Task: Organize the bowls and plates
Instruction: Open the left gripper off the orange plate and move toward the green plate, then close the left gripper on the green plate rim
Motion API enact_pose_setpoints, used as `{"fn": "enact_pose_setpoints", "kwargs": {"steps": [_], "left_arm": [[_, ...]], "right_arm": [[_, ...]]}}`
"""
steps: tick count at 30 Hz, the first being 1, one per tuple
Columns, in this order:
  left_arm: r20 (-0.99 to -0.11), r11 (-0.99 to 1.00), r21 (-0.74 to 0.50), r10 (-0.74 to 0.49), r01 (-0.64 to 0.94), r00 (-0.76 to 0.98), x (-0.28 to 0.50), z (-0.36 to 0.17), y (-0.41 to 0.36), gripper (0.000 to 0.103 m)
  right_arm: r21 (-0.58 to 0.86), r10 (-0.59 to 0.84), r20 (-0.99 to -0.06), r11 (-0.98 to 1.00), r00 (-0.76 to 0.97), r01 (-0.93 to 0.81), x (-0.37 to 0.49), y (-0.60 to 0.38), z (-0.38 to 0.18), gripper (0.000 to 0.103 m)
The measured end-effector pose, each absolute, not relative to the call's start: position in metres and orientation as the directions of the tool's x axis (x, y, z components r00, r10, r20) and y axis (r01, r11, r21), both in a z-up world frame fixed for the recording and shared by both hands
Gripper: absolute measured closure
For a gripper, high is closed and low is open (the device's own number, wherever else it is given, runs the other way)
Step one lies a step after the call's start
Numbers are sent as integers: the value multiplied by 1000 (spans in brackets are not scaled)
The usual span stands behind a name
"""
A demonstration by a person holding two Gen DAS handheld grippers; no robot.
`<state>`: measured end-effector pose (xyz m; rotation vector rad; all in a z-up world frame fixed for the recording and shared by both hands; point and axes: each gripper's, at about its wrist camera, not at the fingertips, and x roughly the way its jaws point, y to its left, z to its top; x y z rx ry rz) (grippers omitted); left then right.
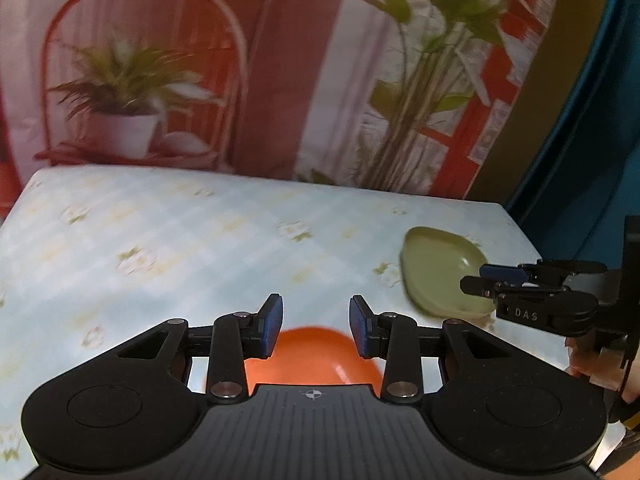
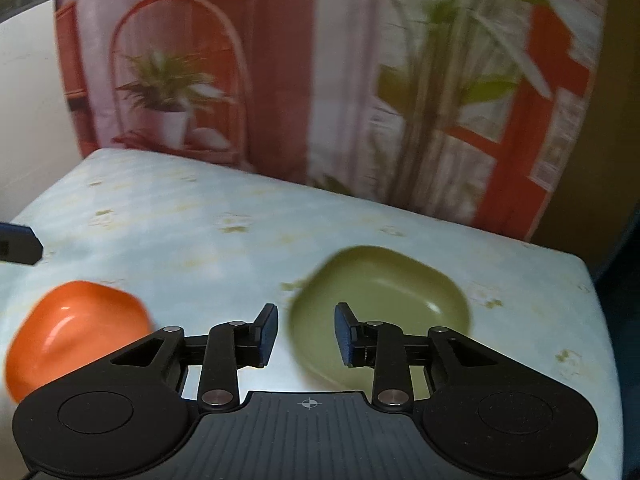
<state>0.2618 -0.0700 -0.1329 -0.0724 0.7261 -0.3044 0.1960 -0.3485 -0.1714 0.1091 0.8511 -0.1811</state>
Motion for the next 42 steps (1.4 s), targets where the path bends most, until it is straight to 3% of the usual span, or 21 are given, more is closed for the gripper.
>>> {"fn": "enact_pose_setpoints", "kwargs": {"steps": [7,18,25,42], "left_arm": [[-638,937,-190,-344,292,689,284,-139,-102,65],[-646,888,-197,-436,416,626,325,-164,-152,65],[-683,883,-186,-432,431,589,341,-184,-176,65],[-750,889,-179,-400,421,527,369,-215,-208,65]], "right_arm": [[32,-168,-737,959,655,281,178,-387,-194,67],[90,-232,-679,916,697,391,156,-426,-231,67],[115,-269,-631,895,727,431,148,-438,-243,67],[157,-264,-640,875,722,459,146,-442,-262,67]]}}
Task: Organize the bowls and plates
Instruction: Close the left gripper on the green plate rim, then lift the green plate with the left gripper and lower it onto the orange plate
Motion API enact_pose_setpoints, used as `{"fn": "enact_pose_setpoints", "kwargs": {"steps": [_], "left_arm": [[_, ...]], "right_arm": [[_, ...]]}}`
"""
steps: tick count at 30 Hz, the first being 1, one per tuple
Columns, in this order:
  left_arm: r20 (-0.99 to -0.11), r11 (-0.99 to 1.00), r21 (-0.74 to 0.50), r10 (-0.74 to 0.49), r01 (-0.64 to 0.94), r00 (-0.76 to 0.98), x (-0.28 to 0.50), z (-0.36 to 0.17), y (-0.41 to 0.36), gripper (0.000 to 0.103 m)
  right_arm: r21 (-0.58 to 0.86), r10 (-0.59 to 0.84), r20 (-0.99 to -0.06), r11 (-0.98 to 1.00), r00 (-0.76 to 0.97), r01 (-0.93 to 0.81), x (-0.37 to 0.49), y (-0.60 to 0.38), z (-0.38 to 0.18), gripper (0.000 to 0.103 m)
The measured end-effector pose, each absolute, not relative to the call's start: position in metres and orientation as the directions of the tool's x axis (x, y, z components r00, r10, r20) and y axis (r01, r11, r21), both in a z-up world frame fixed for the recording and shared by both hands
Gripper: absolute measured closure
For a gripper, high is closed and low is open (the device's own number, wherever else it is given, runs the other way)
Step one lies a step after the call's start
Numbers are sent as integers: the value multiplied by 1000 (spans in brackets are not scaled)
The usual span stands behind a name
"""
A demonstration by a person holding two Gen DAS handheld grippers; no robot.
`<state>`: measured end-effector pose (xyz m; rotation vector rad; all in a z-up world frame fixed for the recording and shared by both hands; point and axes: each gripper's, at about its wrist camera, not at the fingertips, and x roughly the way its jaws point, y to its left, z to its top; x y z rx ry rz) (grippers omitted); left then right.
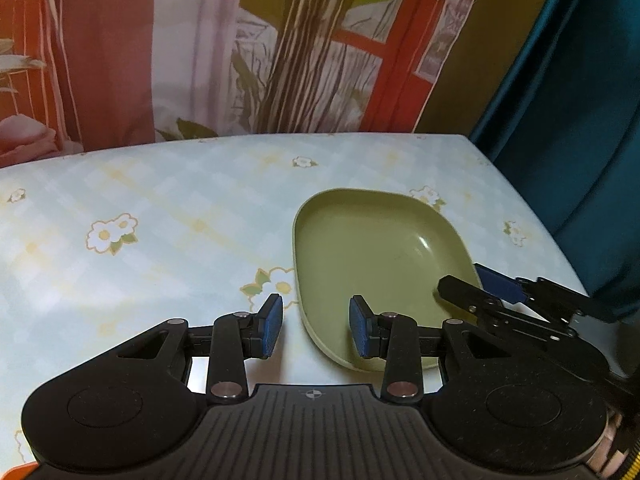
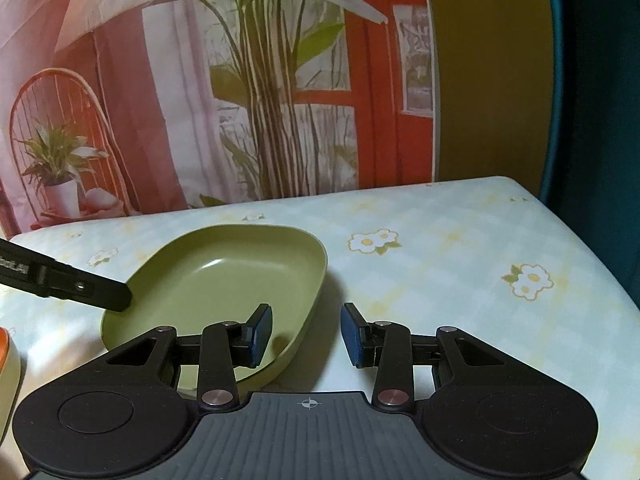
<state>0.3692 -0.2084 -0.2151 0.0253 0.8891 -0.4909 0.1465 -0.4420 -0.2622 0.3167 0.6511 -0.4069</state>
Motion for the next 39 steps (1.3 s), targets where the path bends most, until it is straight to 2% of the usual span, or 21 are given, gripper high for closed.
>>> {"fn": "enact_pose_setpoints", "kwargs": {"steps": [5,7,10,14,24,31,39], "left_arm": [[-765,891,-182,-394,415,510,373,-222,-213,66],[-766,889,-179,-395,421,507,372,-224,-214,76],[-768,893,-163,-382,420,514,372,-226,-215,84],[-769,895,-153,-374,419,518,369,-226,-215,88],[-757,890,-153,-385,430,528,350,-207,-204,88],[-733,901,-131,-368,413,571,332,-182,-183,88],[-698,910,-138,-370,392,613,306,-158,-151,88]], "right_arm": [[154,-258,-645,878,719,454,148,-440,-264,73],[151,-256,-650,879,715,452,149,-439,-265,76],[151,-242,-652,887,719,436,150,-438,-266,84],[158,-243,-648,884,721,440,149,-439,-266,86],[158,-240,-652,885,719,438,146,-440,-261,94],[210,-209,-618,885,758,416,143,-430,-232,94],[187,-186,-588,916,787,355,146,-402,-194,94]]}}
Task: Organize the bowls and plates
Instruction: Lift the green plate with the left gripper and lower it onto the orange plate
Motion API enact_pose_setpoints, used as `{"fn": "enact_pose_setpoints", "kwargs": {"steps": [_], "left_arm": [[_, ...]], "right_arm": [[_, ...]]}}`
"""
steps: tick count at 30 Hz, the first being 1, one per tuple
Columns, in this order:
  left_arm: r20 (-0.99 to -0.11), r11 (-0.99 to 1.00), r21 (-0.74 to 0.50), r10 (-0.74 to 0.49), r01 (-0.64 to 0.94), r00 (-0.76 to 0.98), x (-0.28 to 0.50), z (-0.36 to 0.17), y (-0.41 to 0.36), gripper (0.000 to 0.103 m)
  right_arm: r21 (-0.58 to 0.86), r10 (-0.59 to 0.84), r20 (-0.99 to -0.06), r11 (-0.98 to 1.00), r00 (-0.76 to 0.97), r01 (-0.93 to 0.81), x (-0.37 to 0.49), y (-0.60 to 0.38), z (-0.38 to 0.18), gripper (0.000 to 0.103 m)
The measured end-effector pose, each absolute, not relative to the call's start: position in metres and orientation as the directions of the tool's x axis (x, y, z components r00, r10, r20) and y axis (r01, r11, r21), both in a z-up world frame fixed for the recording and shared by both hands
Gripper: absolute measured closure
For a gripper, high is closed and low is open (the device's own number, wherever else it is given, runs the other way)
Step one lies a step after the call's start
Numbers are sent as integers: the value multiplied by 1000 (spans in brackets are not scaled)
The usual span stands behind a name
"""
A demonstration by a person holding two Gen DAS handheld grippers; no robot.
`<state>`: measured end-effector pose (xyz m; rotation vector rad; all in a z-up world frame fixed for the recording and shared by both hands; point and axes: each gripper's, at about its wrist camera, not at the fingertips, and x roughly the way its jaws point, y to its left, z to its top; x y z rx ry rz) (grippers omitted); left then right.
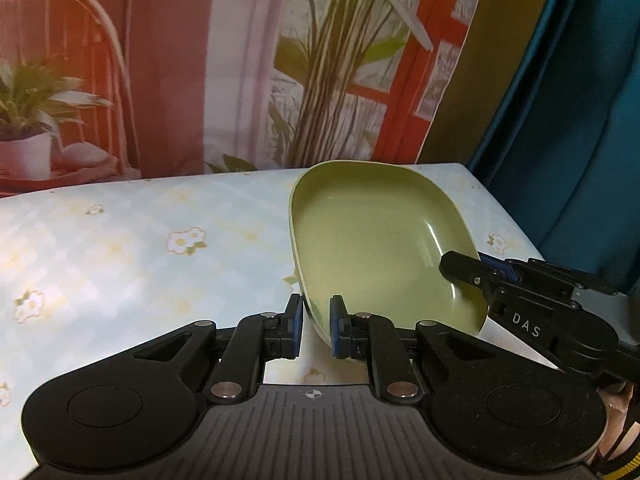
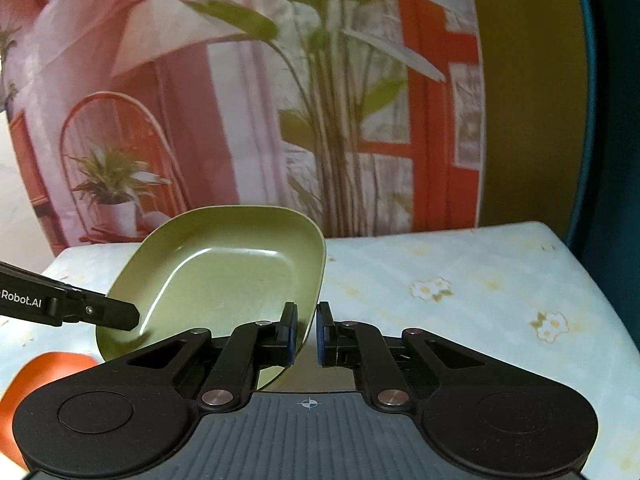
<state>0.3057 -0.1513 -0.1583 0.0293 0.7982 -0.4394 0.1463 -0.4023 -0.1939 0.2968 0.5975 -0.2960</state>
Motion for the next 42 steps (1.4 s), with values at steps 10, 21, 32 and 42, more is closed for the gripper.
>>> {"fn": "enact_pose_setpoints", "kwargs": {"steps": [10,21,32,42], "left_arm": [[-670,917,-172,-378,361,640,274,-142,-112,88],[-666,930,-203,-360,305,654,242,-137,-57,88],[-695,946,-222,-325,237,642,231,-150,-18,88],[-712,951,-254,-306,175,632,217,-165,-7,88]], "right_arm": [[154,-161,-594,939,789,308,144,-360,-166,94],[168,-70,-635,959,769,227,155,-307,-156,93],[179,33,-710,974,703,136,176,-258,-174,93],[166,75,-767,982,637,84,189,-241,-188,93]]}}
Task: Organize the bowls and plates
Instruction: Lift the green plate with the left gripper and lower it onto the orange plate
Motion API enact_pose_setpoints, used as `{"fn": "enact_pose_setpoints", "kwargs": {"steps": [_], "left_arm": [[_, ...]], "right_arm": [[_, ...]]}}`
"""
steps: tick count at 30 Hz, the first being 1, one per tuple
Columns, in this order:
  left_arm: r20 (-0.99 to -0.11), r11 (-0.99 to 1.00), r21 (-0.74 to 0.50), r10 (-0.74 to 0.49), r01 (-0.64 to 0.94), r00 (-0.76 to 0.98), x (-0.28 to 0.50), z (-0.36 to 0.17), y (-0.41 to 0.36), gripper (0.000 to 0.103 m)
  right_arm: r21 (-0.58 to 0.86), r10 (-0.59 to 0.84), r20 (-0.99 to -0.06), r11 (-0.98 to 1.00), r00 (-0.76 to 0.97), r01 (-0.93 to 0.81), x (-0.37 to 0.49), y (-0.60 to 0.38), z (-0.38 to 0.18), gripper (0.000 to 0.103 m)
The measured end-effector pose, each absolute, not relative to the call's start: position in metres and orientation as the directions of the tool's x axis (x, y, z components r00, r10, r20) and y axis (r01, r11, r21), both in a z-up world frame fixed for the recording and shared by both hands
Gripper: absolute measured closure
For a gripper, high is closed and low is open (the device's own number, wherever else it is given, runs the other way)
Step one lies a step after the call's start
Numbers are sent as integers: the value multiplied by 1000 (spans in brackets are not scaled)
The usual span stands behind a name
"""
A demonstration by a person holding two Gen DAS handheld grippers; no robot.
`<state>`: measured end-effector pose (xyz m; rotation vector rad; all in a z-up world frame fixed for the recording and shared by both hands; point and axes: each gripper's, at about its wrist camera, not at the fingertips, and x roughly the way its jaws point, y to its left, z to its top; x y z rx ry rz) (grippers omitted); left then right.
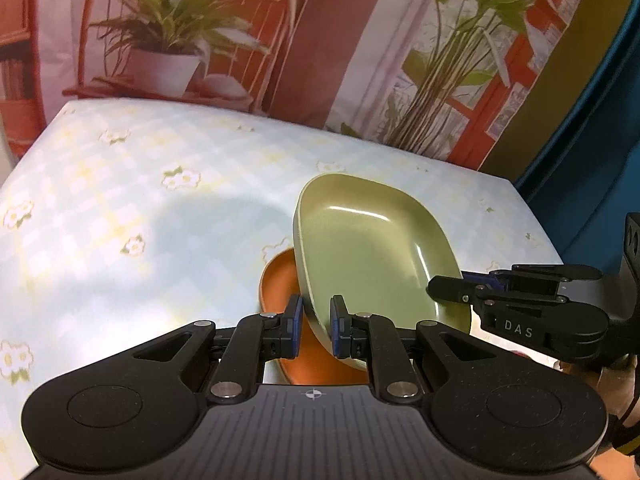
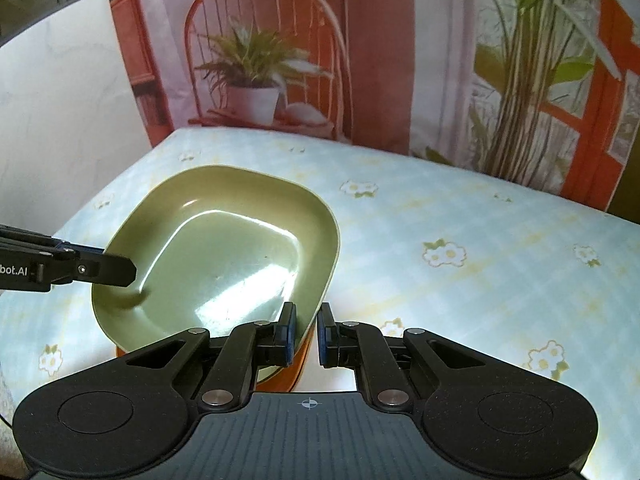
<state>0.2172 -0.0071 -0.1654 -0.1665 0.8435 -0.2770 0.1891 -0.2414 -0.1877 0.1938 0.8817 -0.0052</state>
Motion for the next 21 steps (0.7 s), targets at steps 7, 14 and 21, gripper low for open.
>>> {"fn": "enact_pose_setpoints", "kwargs": {"steps": [7,14,21], "left_arm": [[-716,956,-257,-289,144,636,208,-175,-6,87],[-728,956,-272,-281,112,626,205,-185,-4,87],[-736,956,-271,-278,109,618,203,-189,-5,87]], "right_arm": [[157,87,-793,986,603,64,195,-235,-194,93],[144,88,-806,988,585,49,199,-230,-199,93],[134,87,-811,990,578,39,200,-229,-200,93]]}}
